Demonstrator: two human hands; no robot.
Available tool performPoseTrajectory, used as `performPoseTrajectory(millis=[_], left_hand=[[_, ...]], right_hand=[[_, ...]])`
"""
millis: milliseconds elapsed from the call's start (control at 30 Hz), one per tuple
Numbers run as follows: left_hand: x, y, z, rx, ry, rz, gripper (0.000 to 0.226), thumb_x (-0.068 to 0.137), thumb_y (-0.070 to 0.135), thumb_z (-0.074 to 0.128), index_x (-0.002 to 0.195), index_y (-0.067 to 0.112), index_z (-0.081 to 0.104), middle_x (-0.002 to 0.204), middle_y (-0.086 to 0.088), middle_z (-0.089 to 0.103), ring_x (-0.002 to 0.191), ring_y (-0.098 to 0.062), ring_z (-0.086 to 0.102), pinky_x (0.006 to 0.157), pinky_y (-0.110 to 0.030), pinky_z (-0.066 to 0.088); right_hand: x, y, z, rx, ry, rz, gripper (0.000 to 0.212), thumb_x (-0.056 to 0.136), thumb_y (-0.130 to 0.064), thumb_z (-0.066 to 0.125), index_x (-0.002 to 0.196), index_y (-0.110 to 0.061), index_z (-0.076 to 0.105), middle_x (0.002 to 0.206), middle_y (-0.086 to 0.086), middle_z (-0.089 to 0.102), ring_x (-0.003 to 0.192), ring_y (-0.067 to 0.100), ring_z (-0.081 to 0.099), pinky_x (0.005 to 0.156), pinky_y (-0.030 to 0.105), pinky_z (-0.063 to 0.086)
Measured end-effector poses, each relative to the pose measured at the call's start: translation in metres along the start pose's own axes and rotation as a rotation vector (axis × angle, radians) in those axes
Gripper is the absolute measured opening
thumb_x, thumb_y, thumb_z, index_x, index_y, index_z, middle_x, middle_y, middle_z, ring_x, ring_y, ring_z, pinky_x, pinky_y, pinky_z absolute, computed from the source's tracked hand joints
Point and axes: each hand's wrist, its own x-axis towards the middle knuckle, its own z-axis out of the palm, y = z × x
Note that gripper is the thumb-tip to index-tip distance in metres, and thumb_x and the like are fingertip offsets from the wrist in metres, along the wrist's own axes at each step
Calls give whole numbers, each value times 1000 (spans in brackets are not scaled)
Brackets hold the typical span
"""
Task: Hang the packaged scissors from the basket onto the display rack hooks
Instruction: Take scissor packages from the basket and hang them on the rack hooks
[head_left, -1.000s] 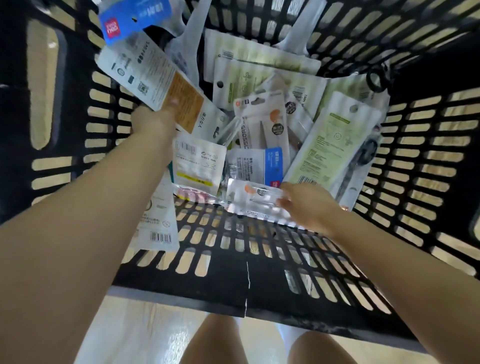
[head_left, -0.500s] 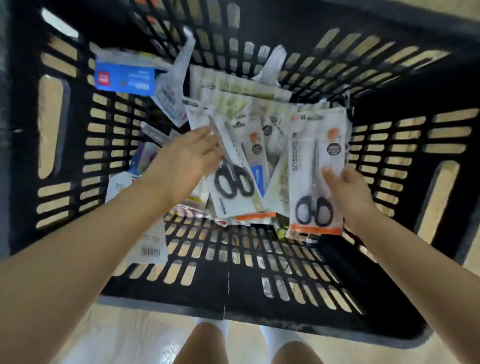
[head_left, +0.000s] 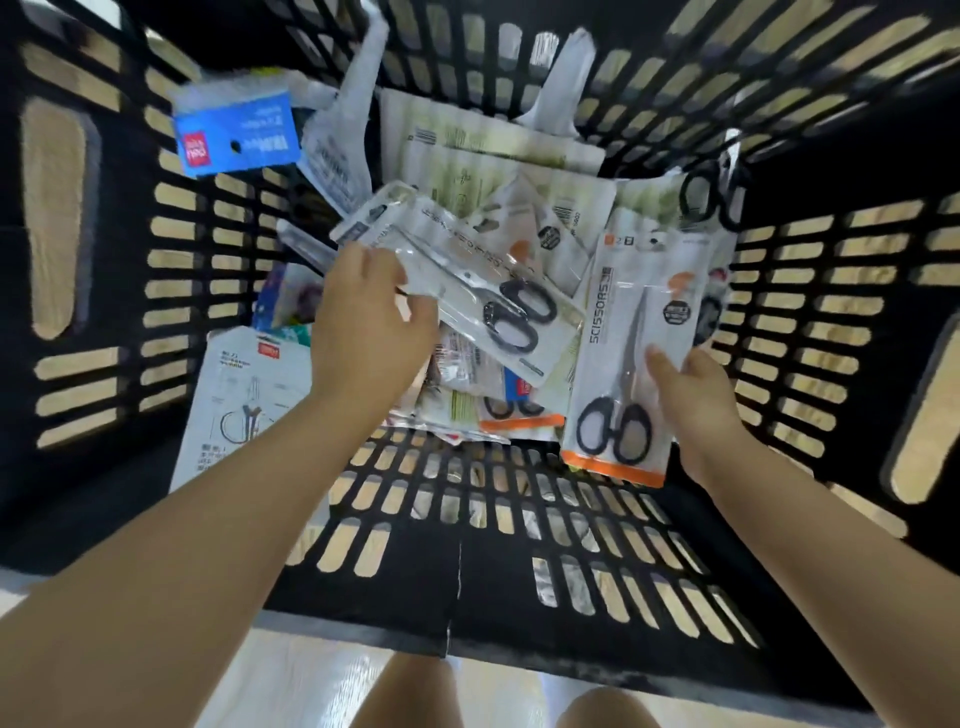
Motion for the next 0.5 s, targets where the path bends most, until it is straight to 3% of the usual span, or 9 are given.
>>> performPoseTrajectory(millis=[67,133,200,300,400,500], left_hand=[[7,15,4,-345,-116,-565,32,91,34,51,75,5,54,85,-14,59,77,-29,60,63,-34,46],[12,25,12,-721,-321,-1008,49,90,51,51,84,2,55,87,-16,62,75,-27,62,66,-33,53],[13,28,25,-852,-455,-1101,61,86,60,53,100,0,56,91,-16,62,81,-26,63,71,-32,54],[14,34,41,-1059,-334,-1124,48,82,46,67,107,5,60,92,-12,67,72,-19,65,72,-31,56],[21,42,53,-1304,-140,-1173,40,80,23,74,111,3,59,97,-12,68,72,-16,66,75,-29,57],[29,50,58,-1420,-75,-1160,35,87,9,66,119,1,56,109,-17,66,77,-21,64,77,-37,57]], right_hand=[[-3,-4,0,23,10,-17,18,97,-31,49,107,-15,52,113,7,59,107,26,56,99,47,44],[-5,-10,2,60,16,-37,16,98,-28,48,103,-14,52,107,6,60,105,25,57,98,45,45],[-5,-15,4,79,13,-43,17,98,-28,48,104,-13,53,109,7,61,102,23,57,95,40,46],[1,-21,6,73,15,-48,24,99,-29,47,115,-13,53,111,2,57,94,15,51,79,27,42],[9,-26,6,39,10,-46,41,99,-32,46,133,-11,44,126,4,51,106,16,46,86,27,34],[15,-28,4,40,1,-39,48,99,-32,45,141,-9,36,135,2,46,121,20,44,95,28,31]])
